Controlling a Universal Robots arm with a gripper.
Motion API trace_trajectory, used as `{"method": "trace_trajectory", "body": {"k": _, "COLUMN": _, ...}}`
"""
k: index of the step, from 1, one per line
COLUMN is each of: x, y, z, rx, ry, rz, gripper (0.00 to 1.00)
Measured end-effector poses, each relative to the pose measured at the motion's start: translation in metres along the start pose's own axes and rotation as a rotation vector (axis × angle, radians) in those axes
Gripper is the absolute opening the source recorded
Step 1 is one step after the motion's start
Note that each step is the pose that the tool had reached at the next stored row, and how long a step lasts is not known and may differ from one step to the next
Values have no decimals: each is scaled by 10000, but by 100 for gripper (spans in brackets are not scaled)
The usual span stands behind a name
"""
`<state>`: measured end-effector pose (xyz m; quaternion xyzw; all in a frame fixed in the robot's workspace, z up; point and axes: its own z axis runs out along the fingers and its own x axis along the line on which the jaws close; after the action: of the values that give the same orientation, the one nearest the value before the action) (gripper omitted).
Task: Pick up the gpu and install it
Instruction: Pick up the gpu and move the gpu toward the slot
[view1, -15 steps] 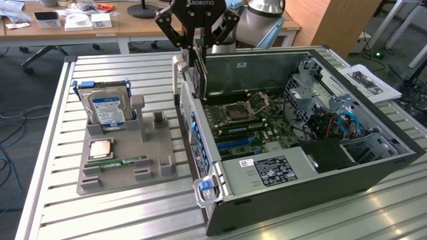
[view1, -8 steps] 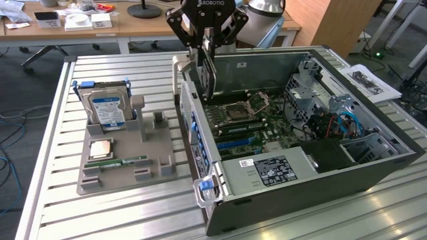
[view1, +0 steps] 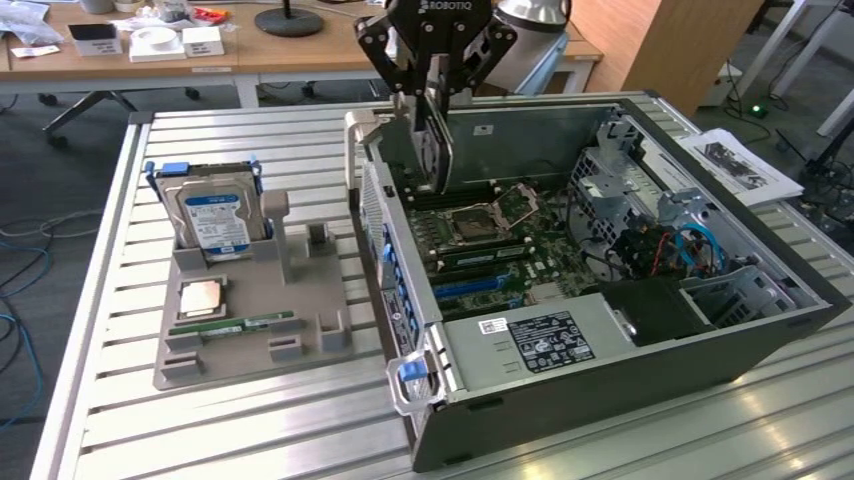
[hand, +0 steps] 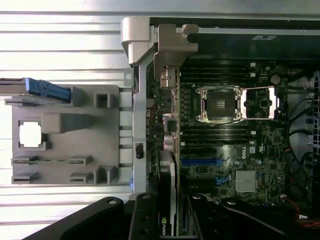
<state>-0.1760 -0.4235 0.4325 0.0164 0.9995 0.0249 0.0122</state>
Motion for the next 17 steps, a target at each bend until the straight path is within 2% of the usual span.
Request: {"method": "trace_trajectory", "body": {"k": 17, "x": -398, "y": 20, "z": 11, "rx": 0, "ry": 0, "rz": 0, "gripper": 27}}
